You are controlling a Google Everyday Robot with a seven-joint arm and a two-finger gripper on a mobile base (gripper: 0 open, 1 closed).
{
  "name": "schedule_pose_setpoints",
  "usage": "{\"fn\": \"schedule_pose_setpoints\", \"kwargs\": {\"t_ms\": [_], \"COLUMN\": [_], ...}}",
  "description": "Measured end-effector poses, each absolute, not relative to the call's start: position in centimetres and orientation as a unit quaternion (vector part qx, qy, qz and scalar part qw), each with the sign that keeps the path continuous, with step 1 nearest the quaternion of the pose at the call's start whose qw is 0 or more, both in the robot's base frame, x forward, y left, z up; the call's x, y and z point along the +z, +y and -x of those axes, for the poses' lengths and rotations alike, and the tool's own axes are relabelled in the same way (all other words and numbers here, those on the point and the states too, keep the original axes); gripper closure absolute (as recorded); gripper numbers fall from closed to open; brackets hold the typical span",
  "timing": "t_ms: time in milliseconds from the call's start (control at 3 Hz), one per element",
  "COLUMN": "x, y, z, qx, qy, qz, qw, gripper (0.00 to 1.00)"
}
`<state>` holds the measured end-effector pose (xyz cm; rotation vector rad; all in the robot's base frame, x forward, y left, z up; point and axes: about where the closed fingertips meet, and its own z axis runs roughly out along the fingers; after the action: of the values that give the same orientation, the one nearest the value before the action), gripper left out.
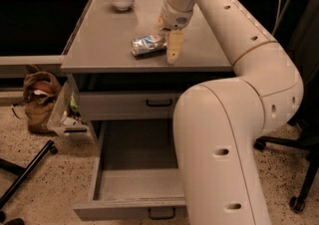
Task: Place redbull can into middle drawer
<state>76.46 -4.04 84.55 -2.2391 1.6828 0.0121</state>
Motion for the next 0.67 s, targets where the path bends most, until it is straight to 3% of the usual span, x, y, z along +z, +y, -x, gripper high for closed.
{"fn": "schedule_pose_setpoints", "kwargs": {"t_ms": [667], "x": [84.55], "y": [-4.04], "z": [-76.46], "qx": [0.004], "qy": [0.592], "qz": [0.788], "qw": [0.169], "gripper": [0.66]}}
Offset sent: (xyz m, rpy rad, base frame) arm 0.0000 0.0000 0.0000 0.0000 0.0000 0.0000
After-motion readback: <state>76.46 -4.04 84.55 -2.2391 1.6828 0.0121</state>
